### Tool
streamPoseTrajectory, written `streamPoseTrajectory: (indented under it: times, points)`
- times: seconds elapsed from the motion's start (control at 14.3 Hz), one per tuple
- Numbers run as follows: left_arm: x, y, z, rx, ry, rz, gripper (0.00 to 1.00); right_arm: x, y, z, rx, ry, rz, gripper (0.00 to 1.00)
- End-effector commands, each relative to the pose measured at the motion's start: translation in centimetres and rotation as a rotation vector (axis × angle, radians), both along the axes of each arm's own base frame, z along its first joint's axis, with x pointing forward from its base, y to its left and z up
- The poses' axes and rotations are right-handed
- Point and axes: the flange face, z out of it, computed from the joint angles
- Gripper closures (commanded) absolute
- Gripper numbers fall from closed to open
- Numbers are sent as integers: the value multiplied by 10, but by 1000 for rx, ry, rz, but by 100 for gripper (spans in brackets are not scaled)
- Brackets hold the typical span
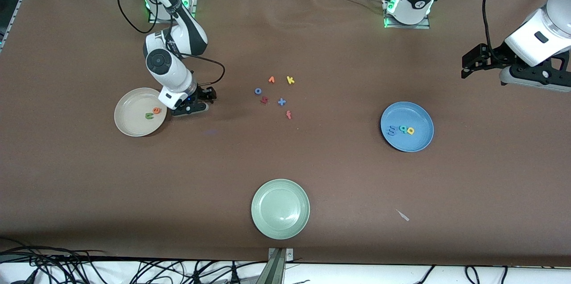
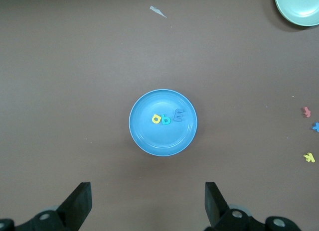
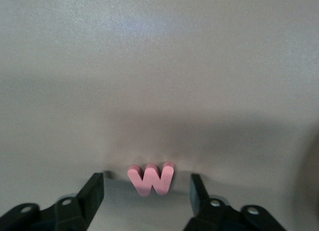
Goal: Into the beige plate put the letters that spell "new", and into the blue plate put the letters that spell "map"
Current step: 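Reach the right gripper to the pink W and grasp it, then carry the pink W to the white plate and open the right gripper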
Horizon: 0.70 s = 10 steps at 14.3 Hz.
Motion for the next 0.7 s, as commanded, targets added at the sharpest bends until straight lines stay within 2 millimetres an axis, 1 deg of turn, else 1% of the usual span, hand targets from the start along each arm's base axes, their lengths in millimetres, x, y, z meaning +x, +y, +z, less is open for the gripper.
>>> streamPoseTrajectory:
  times: [0.0,0.21,0.56,0.63]
  points:
    - [2,-1,4,-16,17,0,0,4,-2,-2,3,-9,28,29]
    - [3,3,4,-16,17,5,0,4,-2,-2,3,-9,28,37]
    - [2,-2,4,-15,19,-4,0,4,-2,-1,4,-12,31,48]
    - [2,-5,4,-15,19,-9,0,4,-2,-2,3,-11,34,53]
